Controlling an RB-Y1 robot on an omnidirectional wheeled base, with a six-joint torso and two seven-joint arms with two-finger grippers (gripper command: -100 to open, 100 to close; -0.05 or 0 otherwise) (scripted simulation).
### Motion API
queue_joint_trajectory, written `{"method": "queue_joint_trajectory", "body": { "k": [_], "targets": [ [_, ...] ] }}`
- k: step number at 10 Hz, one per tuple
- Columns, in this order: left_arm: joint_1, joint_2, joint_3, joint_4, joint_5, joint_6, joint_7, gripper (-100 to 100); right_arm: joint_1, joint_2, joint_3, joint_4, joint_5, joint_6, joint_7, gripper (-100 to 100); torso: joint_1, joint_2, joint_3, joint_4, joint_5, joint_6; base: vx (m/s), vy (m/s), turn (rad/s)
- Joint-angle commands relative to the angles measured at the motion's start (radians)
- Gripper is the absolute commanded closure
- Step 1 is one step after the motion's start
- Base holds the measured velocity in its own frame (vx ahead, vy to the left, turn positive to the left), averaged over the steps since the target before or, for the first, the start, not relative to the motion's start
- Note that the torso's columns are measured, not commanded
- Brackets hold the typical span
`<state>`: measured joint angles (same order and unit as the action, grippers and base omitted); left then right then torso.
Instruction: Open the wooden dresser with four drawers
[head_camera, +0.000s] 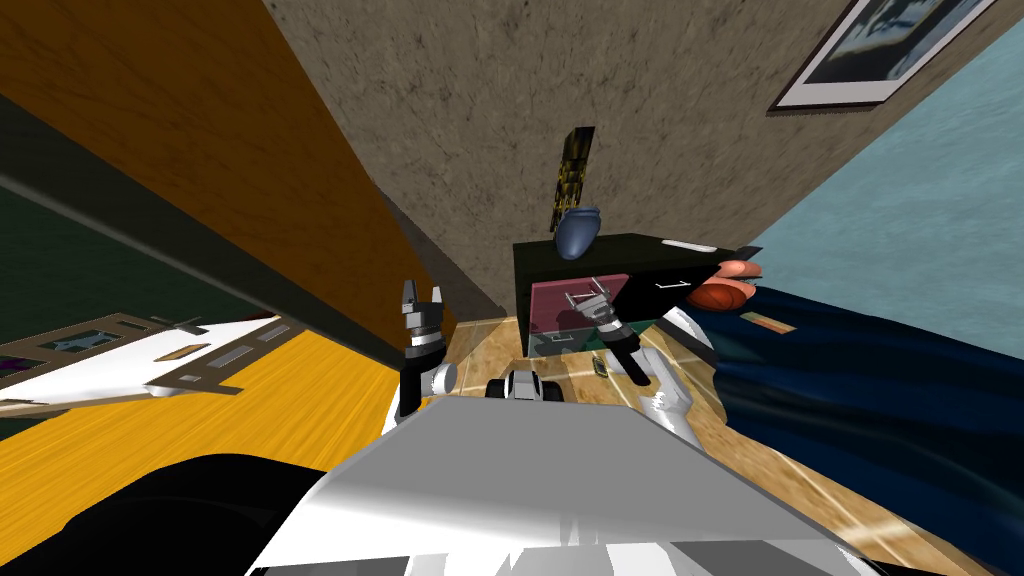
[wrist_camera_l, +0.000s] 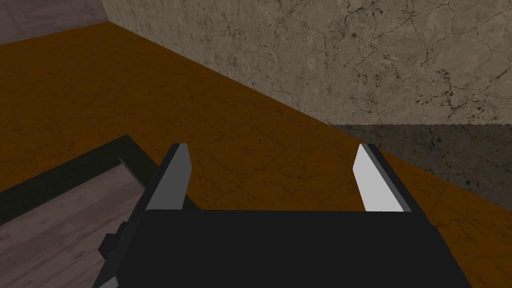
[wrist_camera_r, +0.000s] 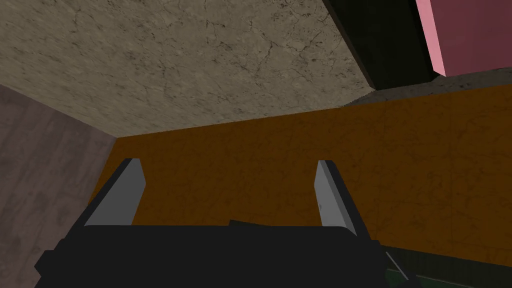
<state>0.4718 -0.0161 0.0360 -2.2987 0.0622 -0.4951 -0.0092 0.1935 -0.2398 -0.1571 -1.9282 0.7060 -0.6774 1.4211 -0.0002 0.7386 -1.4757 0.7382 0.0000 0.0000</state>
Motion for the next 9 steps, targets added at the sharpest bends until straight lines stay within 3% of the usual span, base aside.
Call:
{"method": "queue_joint_trajectory", "body": {
  "k": [1,2,4,9],
  "targets": [
    [0.000,0.000,0.000,0.000,0.000,0.000,0.000,0,-0.008,0.001,-0.013,0.032,0.025,0.001,0.076,-100,0.000,-0.001,0.000,0.000,0.000,0.000,0.027,-0.003,0.002],
    [0.000,0.000,0.000,0.000,0.000,0.000,0.000,0,-0.013,0.004,-0.026,0.062,0.050,0.002,0.104,-100,0.000,-0.001,0.000,0.000,0.000,0.000,0.034,-0.007,-0.002],
    [0.000,0.000,0.000,0.000,0.000,0.000,0.000,0,-0.013,0.004,-0.026,0.062,0.050,0.002,0.144,-100,0.000,-0.001,0.000,0.000,0.000,0.000,0.019,-0.002,0.000],
    [0.000,0.000,0.000,0.000,0.000,0.000,0.000,0,-0.025,0.019,-0.062,0.149,0.116,0.008,0.291,-100,0.000,-0.001,-0.001,0.000,0.000,0.000,0.025,-0.007,-0.004]
  ]
}}
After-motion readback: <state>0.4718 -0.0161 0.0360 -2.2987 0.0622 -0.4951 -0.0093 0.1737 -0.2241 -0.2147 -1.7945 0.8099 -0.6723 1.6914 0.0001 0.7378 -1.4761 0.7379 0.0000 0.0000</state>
